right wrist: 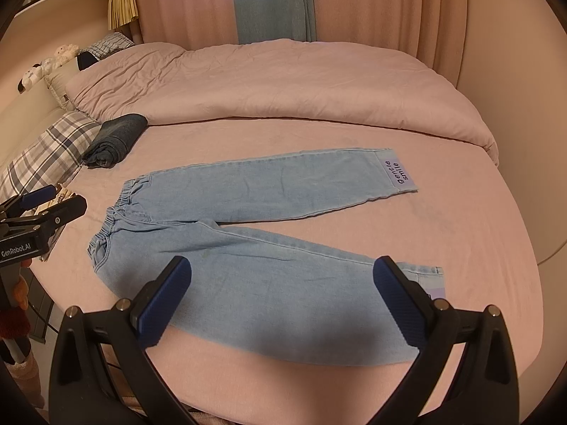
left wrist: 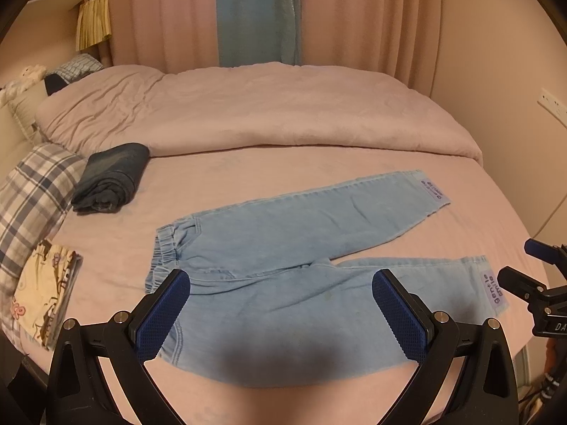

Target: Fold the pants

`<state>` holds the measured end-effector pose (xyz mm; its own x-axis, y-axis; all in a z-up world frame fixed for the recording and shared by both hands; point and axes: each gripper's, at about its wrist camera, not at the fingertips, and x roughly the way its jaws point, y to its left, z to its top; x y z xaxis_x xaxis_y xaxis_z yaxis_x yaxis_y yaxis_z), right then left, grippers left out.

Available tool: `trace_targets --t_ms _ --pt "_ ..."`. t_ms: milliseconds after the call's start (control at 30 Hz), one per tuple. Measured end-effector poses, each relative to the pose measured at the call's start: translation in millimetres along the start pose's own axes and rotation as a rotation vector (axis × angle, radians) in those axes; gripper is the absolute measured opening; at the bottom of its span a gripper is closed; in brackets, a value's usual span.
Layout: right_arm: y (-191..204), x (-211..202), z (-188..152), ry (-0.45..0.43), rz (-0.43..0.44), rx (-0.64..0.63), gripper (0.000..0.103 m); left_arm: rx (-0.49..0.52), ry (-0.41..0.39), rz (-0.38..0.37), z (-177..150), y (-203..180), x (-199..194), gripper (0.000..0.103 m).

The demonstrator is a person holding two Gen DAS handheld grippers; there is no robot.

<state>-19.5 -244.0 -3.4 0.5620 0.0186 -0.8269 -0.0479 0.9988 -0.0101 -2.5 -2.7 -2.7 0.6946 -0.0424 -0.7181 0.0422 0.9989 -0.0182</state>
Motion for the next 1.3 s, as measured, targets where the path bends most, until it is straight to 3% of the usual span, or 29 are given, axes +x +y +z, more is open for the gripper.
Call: trace_targets --t_ms 1300 --pt "3.2 -2.1 -6.0 0.003 0.006 -0.001 0.103 0.015 -0.001 -0.009 0.1 -9.5 2.9 0.102"
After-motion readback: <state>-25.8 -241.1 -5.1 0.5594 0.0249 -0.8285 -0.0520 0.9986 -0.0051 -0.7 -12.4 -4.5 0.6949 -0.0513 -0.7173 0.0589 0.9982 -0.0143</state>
